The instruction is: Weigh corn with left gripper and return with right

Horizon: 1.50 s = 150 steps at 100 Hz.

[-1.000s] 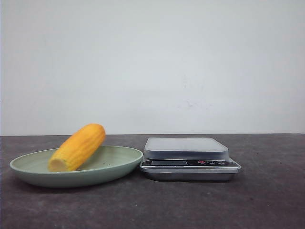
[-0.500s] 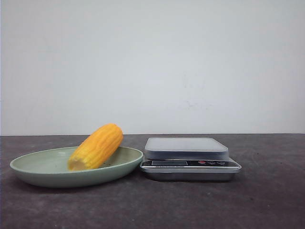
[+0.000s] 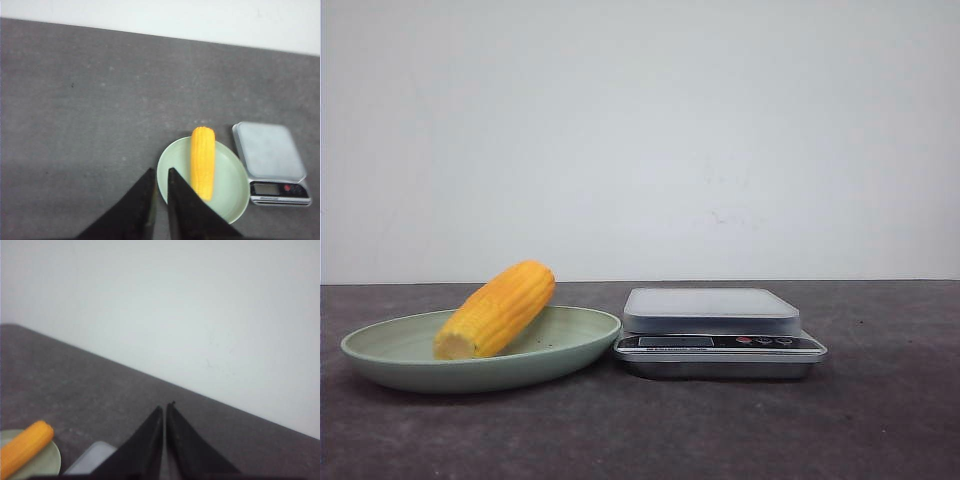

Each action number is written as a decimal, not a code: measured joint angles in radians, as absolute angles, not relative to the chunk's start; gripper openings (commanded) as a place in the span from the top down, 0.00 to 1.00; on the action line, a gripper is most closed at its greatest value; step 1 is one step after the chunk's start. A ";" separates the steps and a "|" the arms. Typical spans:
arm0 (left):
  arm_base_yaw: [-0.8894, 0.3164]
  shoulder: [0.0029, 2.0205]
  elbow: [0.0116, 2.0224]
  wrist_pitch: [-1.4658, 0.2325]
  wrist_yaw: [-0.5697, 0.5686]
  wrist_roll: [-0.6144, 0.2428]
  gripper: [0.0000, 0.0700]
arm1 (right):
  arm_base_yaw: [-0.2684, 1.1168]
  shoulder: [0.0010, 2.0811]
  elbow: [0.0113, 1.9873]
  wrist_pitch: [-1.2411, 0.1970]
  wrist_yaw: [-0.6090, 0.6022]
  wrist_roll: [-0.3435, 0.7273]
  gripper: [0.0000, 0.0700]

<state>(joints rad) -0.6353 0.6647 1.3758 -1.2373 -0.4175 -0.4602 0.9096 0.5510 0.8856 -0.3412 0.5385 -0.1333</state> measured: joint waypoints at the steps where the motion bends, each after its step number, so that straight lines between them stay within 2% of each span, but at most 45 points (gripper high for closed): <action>1: -0.635 0.664 1.376 -1.237 -0.418 -0.462 1.00 | 0.910 0.550 0.886 -0.340 0.540 -0.133 0.99; 54: -0.635 0.661 1.376 -1.237 -0.418 -0.487 1.00 | 0.898 0.543 0.886 -0.339 0.545 -0.134 0.99; 71: -0.635 0.661 1.376 -1.237 -0.418 -0.487 1.00 | 0.775 0.520 0.886 -0.367 0.479 -0.134 0.99; 82: -0.635 0.661 1.376 -1.237 -0.418 -0.487 1.00 | 0.648 0.482 0.860 -0.397 0.378 -0.135 0.99; 91: -0.635 0.661 1.376 -1.237 -0.418 -0.487 1.00 | 0.532 0.443 0.773 -0.347 0.272 -0.135 0.99; 102: -0.635 0.661 1.376 -1.237 -0.418 -0.487 1.00 | 0.393 0.390 0.601 -0.216 0.166 -0.131 0.99; 120: -0.635 0.661 1.376 -1.237 -0.418 -0.487 1.00 | 0.213 0.236 0.263 0.012 -0.060 -0.045 0.99; 139: -0.635 0.661 1.376 -1.237 -0.418 -0.487 1.00 | 0.180 0.053 0.023 0.047 -0.085 0.016 0.99; 150: -0.635 0.661 1.376 -1.237 -0.418 -0.487 1.00 | 0.165 0.002 0.014 -0.016 -0.090 0.027 0.99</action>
<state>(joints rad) -0.6353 0.6609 1.3758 -1.2373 -0.4175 -0.4870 0.1650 0.0025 0.0139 -0.0162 -0.0902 0.0273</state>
